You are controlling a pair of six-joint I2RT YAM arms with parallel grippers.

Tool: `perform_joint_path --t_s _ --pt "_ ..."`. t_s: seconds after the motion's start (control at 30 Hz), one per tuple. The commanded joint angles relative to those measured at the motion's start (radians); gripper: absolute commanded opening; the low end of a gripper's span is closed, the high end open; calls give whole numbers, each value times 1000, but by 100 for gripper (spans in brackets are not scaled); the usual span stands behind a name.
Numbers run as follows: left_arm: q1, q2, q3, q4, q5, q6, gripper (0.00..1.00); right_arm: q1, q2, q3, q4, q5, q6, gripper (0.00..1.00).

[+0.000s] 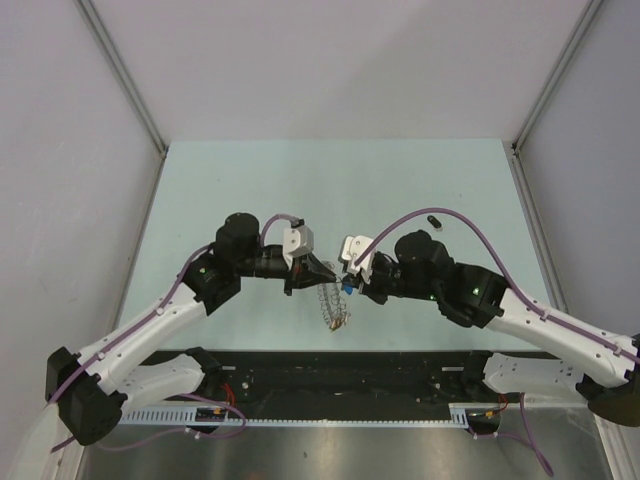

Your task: Put the keys on the keyring

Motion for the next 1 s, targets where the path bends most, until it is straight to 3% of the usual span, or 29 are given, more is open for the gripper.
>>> perform_joint_path --t_s 0.0,0.73,0.97 --pt "17 -34 5 73 -37 -32 0 10 -15 -30 -27 27 39 0" --pt "17 -97 -141 413 -95 -248 0 61 -38 -170 325 39 97 0" --pt "17 -102 -158 449 -120 -279 0 53 -47 -195 409 21 71 0"
